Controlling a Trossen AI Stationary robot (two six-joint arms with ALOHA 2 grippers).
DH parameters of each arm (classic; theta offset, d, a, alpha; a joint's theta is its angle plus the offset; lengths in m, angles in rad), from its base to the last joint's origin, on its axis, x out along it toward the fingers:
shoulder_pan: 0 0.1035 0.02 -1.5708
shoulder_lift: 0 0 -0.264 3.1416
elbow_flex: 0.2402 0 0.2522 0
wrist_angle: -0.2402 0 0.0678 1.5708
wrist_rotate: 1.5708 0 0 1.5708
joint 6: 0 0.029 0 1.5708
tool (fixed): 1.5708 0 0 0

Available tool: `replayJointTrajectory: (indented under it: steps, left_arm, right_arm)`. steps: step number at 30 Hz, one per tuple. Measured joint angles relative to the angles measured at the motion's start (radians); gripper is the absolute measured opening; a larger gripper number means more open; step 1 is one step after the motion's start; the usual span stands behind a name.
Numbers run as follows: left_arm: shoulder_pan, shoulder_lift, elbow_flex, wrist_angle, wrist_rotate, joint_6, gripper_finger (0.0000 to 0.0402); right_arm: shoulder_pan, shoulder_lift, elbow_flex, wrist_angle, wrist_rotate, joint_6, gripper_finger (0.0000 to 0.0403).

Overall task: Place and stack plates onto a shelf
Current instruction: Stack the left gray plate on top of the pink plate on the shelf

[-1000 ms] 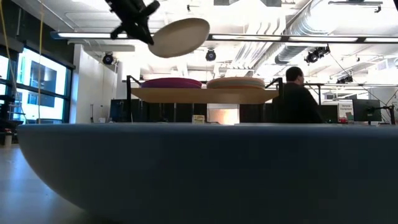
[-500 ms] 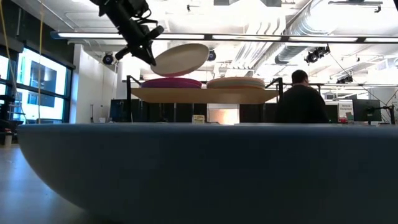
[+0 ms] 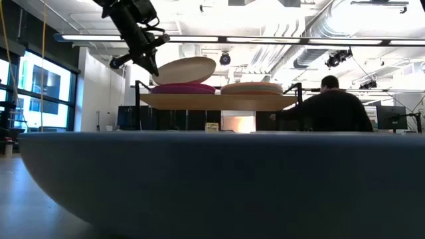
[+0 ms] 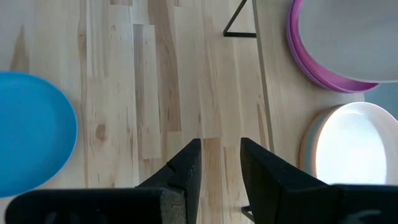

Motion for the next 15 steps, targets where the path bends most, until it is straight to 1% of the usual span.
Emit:
replayJointTrajectory:
  steps: [10, 15]
  left_arm:
    - [0.0, 0.056, 0.0, -0.021, 0.021, -0.002, 0.0001]
    - [0.0, 0.063, 0.0, -0.019, 0.021, -0.002, 0.0001]
  right_arm:
    - [0.0, 0.0, 0.0, 0.0, 0.0, 0.034, 0.0092]
    - [0.0, 0.0, 0.0, 0.0, 0.0, 0.048, 0.0092]
